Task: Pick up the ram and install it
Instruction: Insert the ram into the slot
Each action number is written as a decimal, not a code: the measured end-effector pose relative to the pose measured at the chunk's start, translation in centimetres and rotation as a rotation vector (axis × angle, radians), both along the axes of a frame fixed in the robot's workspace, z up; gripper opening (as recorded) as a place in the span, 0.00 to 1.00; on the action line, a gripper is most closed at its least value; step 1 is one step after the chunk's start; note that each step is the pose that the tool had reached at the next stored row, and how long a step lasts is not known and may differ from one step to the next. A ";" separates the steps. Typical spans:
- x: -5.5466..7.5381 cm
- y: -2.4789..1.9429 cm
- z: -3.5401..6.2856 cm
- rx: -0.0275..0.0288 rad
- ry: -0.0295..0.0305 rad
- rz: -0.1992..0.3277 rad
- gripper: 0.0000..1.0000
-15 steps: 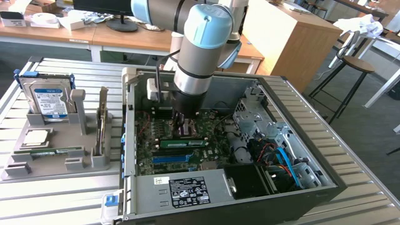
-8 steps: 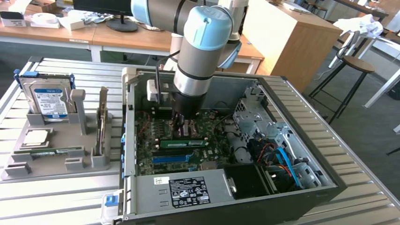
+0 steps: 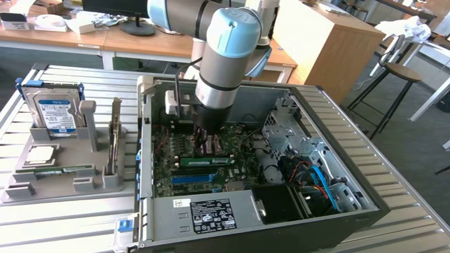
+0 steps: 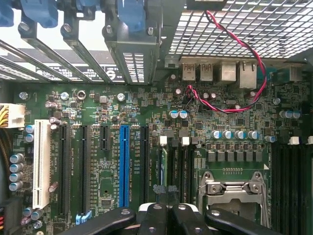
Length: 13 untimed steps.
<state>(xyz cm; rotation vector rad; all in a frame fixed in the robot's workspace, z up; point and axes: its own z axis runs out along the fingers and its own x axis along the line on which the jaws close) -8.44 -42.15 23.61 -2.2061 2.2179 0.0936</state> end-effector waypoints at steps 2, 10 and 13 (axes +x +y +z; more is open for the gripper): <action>0.0 0.00 -0.01 0.0002 -0.0001 0.000 0.10; 0.0 0.00 -0.28 0.0001 0.0000 0.000 0.10; 0.0 0.01 -0.41 0.0007 -0.0003 0.000 0.10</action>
